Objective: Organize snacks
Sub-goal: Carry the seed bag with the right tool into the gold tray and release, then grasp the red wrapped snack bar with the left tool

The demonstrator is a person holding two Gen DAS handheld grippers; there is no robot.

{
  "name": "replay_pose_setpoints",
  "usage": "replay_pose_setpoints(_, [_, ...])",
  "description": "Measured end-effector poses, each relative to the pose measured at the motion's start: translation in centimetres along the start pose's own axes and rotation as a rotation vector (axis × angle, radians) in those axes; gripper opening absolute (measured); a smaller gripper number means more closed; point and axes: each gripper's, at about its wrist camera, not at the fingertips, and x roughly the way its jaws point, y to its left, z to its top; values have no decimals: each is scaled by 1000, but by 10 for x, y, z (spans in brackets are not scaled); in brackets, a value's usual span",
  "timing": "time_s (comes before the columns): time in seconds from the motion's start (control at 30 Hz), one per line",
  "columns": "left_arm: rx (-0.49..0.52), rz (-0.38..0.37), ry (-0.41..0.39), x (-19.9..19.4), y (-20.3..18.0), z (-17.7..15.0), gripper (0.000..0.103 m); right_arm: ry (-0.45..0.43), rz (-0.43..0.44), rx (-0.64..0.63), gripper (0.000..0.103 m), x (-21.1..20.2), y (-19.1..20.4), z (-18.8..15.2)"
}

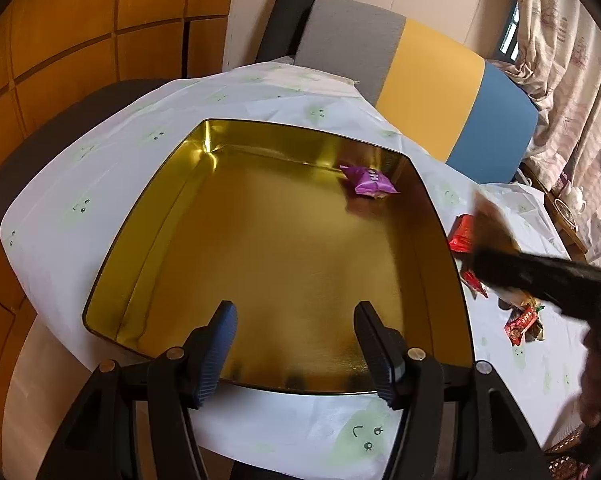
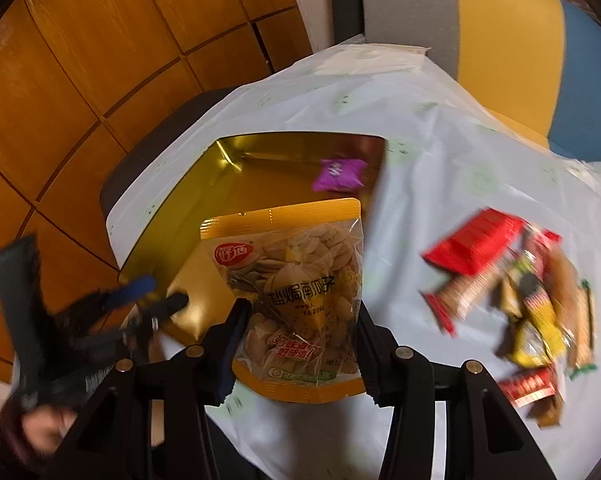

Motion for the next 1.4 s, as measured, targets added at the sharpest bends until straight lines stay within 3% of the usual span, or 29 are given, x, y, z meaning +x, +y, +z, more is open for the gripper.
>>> replay_pose_setpoints(0.2, [-15, -1, 10, 2, 7, -2, 62, 23, -55, 22, 59, 45, 2, 21])
replay_pose_setpoints(0.27, [-18, -16, 11, 2, 7, -2, 62, 9, -57, 26, 63, 41, -2, 19])
replay_pose_setpoints(0.47, [15, -16, 5, 3, -4, -2, 62, -80, -80, 8, 63, 12, -8, 7])
replay_pose_setpoints(0.67, [75, -32, 1, -2, -23, -5, 62, -126, -166, 15, 65, -17, -34, -8])
replay_pose_setpoints(0.83, [130, -35, -9, -6, -40, -7, 62, -128, -233, 74, 69, -40, -76, -26])
replay_pose_setpoints(1.07, [181, -95, 7, -8, -64, -4, 62, -114, -373, 177, 69, -83, -153, -57])
replay_pose_setpoints(1.2, [215, -122, 26, -8, -81, -3, 62, -115, -455, 241, 78, -112, -200, -74])
replay_pose_setpoints(1.4, [363, -239, 60, -11, -125, -10, 62, -103, -587, 371, 83, -139, -275, -105])
